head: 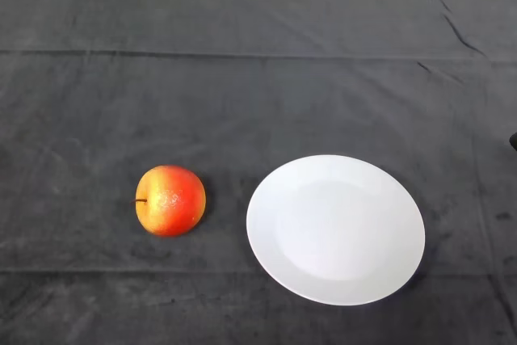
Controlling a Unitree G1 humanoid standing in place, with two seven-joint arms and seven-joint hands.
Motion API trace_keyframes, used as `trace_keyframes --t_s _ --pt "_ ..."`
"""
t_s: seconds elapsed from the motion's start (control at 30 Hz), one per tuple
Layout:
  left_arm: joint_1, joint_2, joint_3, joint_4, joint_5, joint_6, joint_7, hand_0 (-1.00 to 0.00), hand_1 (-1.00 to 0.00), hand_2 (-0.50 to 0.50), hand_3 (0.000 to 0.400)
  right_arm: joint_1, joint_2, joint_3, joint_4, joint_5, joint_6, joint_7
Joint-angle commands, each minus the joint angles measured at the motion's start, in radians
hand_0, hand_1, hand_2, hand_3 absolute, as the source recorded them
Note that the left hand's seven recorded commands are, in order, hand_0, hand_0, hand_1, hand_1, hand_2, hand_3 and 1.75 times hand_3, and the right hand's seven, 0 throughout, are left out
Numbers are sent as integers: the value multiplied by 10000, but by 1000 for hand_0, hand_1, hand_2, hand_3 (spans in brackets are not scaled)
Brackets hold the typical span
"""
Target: Move the apple to the plate
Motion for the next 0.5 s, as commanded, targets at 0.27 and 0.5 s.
trace_keyframes --t_s 0.27,0.5 --pt "-446 694 -268 457 -175 -104 -109 0 0 0 0 -375 -539 -142 218 -86 137 257" --pt "-844 763 -508 443 -38 155 -28 0 0 0 0 -375 -539 -145 219 -91 136 259"
